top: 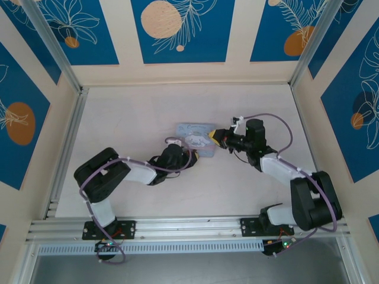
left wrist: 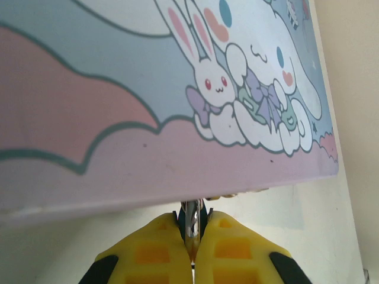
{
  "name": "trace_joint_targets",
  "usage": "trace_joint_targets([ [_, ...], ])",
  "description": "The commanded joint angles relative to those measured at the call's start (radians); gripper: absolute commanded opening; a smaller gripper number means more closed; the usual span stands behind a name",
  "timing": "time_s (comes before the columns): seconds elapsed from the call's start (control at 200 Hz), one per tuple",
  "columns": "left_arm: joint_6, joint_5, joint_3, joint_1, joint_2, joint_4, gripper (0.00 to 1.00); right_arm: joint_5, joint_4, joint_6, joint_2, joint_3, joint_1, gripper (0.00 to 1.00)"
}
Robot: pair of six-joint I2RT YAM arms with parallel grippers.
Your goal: Unlock a padlock with a key
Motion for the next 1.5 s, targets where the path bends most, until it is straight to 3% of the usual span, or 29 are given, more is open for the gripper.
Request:
trace_joint_targets([
  [0.0, -0.009, 0.069, 0.039, 0.025, -0.059, -0.087, 0.00, -0.008, -0.020, -0.006, -0.060, -0.116, -0.006, 0.00],
  [0.17, -0.054, 0.125, 0.032, 0.053, -0.071, -0.051, 0.00, -0.005, 0.048, 0.055, -0.147, -0.242, -0.002, 0.00],
  [0.48, -0.163, 0.178, -0.006, 0.076, -0.061, 0.083, 0.00, 0.116, 0.125, 0.179, -0.245, -0.388, 0.076, 0.00],
  [0.98, -0.327, 0.210, -0.032, 0.092, -0.060, 0.225, 0.00, 0.230, 0.457, 0.295, -0.010, -0.368, 0.146, 0.00],
  [1.49, -0.404, 0.193, -0.065, 0.099, -0.083, 0.300, 0.00, 0.344, 0.687, 0.409, 0.196, -0.333, 0.214, 0.00],
])
